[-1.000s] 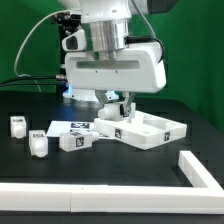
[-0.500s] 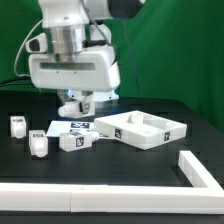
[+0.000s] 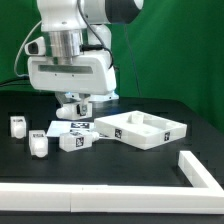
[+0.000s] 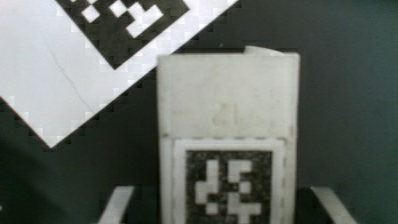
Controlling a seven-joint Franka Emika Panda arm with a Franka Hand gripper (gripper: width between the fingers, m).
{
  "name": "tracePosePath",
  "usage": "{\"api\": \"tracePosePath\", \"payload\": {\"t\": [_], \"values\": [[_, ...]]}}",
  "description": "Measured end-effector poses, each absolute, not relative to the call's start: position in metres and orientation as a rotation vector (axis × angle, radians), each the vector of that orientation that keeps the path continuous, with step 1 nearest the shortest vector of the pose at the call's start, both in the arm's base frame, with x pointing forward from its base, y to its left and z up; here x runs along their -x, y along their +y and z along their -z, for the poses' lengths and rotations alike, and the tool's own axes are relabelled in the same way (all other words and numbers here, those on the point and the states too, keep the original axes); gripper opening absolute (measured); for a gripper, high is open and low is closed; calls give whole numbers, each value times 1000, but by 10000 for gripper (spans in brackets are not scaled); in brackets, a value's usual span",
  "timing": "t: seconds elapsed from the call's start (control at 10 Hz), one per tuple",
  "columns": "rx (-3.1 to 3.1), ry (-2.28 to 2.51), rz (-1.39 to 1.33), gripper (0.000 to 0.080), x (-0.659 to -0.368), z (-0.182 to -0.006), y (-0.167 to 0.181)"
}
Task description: Assemble one leg
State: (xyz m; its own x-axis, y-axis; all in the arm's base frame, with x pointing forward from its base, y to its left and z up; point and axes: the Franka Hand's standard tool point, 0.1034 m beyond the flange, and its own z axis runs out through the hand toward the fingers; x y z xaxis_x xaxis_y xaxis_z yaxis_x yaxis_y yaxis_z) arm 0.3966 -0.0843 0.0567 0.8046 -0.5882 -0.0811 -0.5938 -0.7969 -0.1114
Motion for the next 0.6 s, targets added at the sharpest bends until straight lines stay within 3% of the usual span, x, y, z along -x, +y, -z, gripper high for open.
{"api": "tracePosePath", "payload": {"t": [0.3, 0.6], "values": [[2904, 968, -44, 285, -359, -31, -115], [2939, 988, -52, 285, -347, -11, -122]]}}
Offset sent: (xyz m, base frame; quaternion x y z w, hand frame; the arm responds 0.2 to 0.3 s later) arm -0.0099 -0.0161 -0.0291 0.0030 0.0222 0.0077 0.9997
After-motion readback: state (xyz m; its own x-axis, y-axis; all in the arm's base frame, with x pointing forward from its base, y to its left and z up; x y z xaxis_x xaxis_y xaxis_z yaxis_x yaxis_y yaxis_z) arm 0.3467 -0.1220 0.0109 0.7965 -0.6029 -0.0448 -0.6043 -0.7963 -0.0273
